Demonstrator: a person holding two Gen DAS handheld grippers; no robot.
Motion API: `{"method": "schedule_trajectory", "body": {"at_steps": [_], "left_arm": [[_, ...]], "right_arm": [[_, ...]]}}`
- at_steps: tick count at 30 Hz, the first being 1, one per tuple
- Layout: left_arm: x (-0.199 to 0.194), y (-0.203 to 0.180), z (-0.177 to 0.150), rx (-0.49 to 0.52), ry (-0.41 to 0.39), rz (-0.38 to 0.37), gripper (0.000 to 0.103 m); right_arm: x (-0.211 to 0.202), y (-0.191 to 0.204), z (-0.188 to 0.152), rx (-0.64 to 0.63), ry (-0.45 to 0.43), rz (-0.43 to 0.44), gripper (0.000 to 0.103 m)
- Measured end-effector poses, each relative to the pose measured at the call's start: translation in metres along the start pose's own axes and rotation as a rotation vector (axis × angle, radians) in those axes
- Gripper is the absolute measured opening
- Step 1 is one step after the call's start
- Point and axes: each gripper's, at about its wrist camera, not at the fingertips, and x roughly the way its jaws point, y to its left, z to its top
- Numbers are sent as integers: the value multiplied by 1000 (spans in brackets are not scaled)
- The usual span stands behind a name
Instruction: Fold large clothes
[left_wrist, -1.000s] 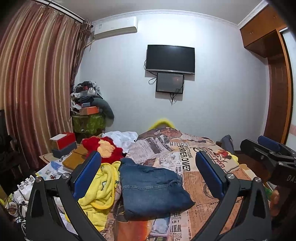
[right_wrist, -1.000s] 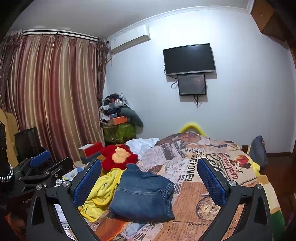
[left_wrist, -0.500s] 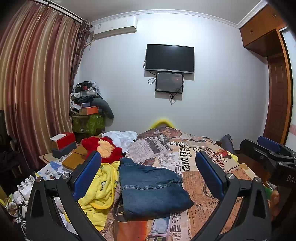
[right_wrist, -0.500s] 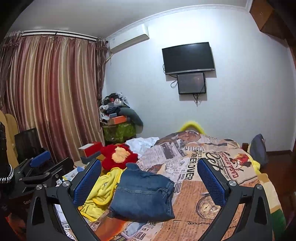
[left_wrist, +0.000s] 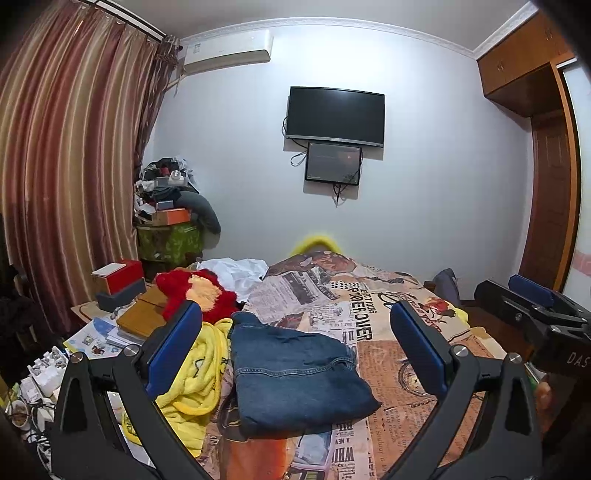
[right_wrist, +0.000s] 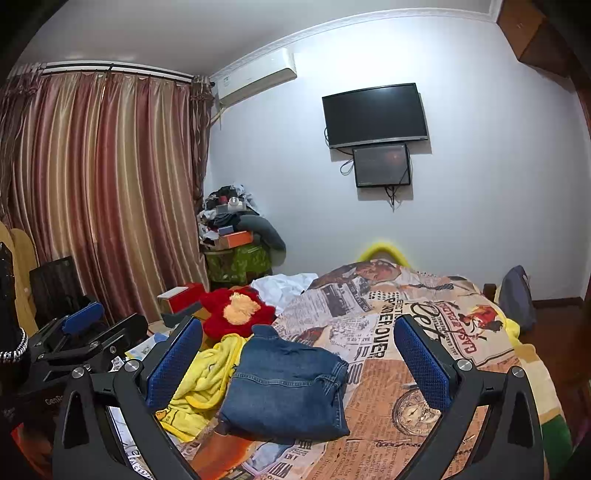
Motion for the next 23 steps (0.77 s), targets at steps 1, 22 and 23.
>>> {"method": "schedule_trajectory", "body": {"at_steps": [1, 22, 23], "left_arm": [[0, 0, 0, 1, 0, -2, 103], [-3, 0, 1, -5, -8, -32, 103], [-3, 0, 1, -4, -5, -33, 103]], "right_arm": [[0, 1, 0, 0, 0, -1, 103], [3, 6, -2, 8, 7, -17, 103], [4, 7, -2, 8, 9, -17, 103]]}}
